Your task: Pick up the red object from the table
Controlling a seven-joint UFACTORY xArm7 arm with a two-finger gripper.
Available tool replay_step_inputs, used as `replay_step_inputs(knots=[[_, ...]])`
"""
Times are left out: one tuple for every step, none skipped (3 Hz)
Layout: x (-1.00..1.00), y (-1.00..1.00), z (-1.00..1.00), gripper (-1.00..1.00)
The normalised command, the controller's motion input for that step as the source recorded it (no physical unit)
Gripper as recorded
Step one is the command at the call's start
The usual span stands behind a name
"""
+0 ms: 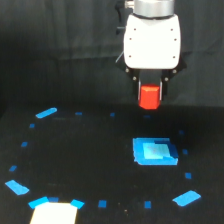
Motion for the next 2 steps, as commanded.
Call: replay_step_inputs(knots=[[0.53, -0.04, -0.16, -1.00], [-0.33, 0.20, -0.10, -0.96]])
